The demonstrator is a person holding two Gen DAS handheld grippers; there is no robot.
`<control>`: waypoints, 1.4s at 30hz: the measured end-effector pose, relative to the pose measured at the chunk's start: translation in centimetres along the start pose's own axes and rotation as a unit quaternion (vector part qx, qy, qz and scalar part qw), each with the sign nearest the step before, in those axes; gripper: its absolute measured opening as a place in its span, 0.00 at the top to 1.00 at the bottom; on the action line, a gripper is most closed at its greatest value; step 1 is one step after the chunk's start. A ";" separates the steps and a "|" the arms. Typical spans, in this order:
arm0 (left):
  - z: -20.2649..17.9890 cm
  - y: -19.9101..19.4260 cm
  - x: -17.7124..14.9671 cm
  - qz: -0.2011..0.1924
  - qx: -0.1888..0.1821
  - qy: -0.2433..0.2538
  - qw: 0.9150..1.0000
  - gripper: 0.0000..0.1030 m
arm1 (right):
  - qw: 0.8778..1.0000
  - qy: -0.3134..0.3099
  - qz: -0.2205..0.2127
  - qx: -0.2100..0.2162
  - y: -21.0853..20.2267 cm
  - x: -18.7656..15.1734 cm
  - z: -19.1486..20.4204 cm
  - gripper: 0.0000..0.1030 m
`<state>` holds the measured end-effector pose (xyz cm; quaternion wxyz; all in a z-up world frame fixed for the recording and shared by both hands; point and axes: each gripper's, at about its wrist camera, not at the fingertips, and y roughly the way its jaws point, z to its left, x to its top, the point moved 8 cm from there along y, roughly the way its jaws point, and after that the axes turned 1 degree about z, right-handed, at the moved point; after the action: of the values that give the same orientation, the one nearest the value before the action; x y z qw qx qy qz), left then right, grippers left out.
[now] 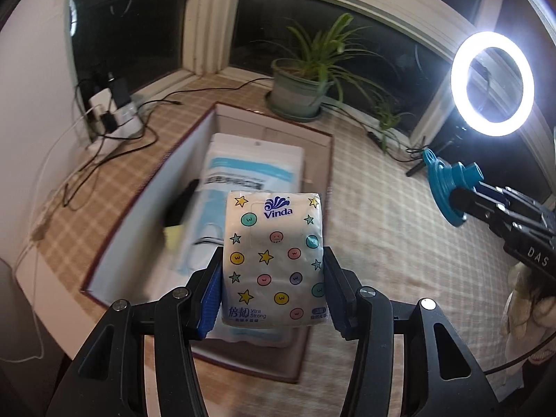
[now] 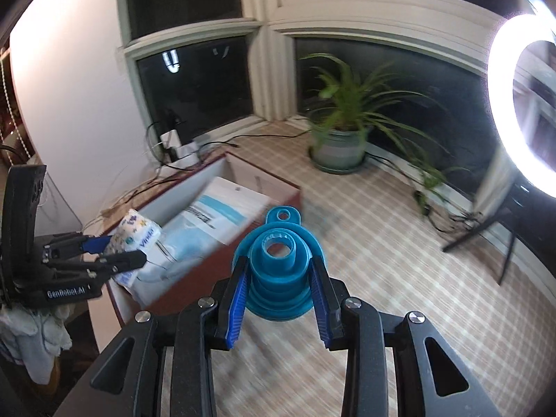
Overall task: Organize soft objects
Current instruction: 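Carry the tissue pack and funnel over the white box with both grippers, then open both grippers to drop the tissue pack and funnel into the box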
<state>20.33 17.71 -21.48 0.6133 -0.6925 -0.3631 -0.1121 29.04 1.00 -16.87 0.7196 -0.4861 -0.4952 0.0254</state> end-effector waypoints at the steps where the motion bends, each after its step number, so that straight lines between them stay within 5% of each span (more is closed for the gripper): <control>1: 0.4 -0.1 -0.1 0.000 0.002 0.000 1.000 0.51 | 1.000 -0.005 0.003 0.007 0.7 0.6 1.0 0.70; 18: 4.2 2.2 -1.0 0.036 0.014 0.017 0.999 0.51 | 0.997 -0.025 0.051 0.051 10.5 4.8 8.1 0.70; 33: 4.4 3.6 -0.7 0.049 0.002 0.017 0.999 0.50 | 0.994 -0.009 0.094 0.056 16.1 5.4 8.8 0.66; 37: 4.5 3.7 -0.5 0.050 0.001 0.013 0.999 0.49 | 0.994 -0.006 0.097 0.056 16.5 5.5 8.7 0.51; 42: 4.5 3.6 -0.2 0.044 0.001 0.008 0.999 0.36 | 0.994 -0.002 0.093 0.059 16.4 5.8 8.5 0.49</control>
<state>21.22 21.91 -25.34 0.6211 -0.7060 -0.3280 -0.0901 33.00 18.32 -24.45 0.7404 -0.4867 -0.4472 0.1223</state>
